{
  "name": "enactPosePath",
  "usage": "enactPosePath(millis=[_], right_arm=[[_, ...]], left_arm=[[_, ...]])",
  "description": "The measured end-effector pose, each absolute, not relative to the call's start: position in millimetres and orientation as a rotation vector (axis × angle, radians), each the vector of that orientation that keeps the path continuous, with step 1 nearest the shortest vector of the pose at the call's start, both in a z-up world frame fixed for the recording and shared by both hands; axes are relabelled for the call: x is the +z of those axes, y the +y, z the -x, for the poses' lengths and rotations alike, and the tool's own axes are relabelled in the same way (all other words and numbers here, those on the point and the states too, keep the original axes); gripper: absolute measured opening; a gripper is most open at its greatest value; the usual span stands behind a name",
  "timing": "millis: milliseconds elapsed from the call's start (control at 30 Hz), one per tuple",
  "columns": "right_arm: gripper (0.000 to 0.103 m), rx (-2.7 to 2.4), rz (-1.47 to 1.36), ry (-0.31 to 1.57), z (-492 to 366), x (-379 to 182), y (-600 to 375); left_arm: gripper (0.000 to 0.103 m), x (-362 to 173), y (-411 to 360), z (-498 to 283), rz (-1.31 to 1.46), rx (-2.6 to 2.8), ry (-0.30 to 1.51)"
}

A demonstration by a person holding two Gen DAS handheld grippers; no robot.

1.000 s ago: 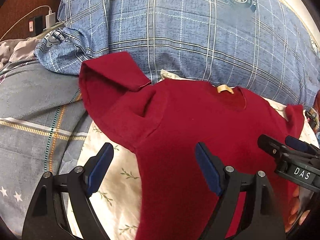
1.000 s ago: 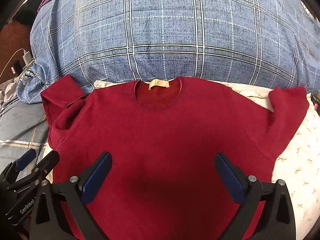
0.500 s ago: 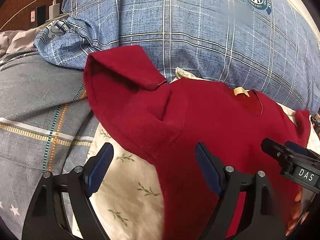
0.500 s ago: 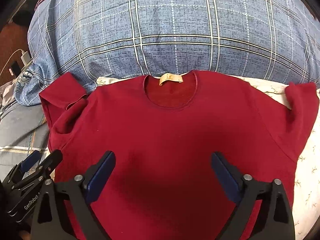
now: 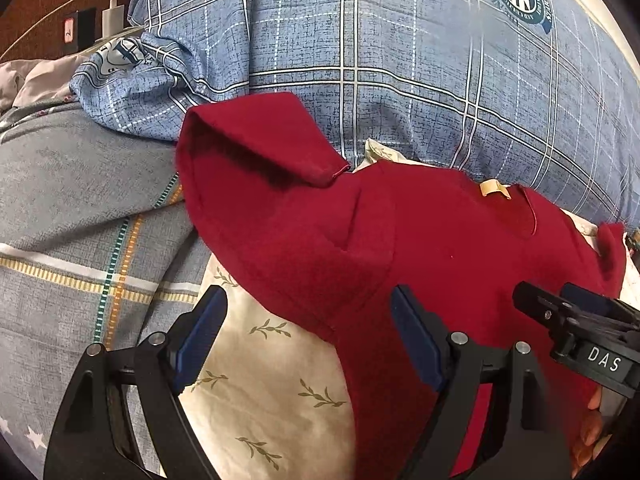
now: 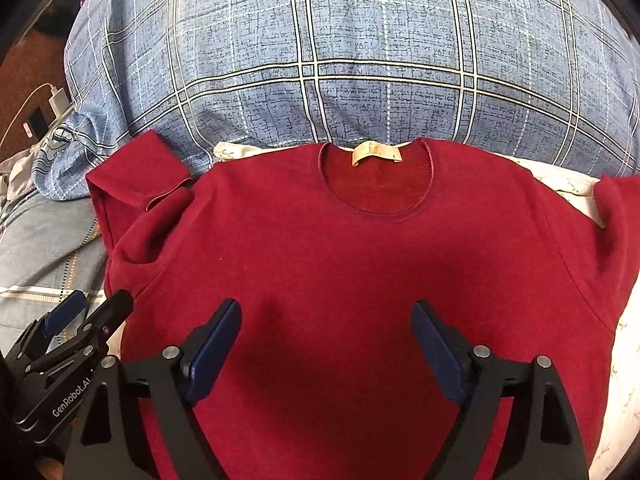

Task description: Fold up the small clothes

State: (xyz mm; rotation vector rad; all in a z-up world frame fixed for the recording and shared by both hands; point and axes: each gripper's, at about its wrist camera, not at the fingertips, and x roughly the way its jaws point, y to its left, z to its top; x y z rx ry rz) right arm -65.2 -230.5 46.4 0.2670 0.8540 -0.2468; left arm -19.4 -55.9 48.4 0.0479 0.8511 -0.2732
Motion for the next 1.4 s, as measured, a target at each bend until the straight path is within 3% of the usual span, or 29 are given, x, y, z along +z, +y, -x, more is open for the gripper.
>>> enactPosePath(millis=[1400], right_arm=[[0.087,-0.338,-0.258,0.872,88.7,48.2,-248.7]], left_arm=[[0.084,61.1,-71.3,41.0,-0.064,-0.358,0.823]])
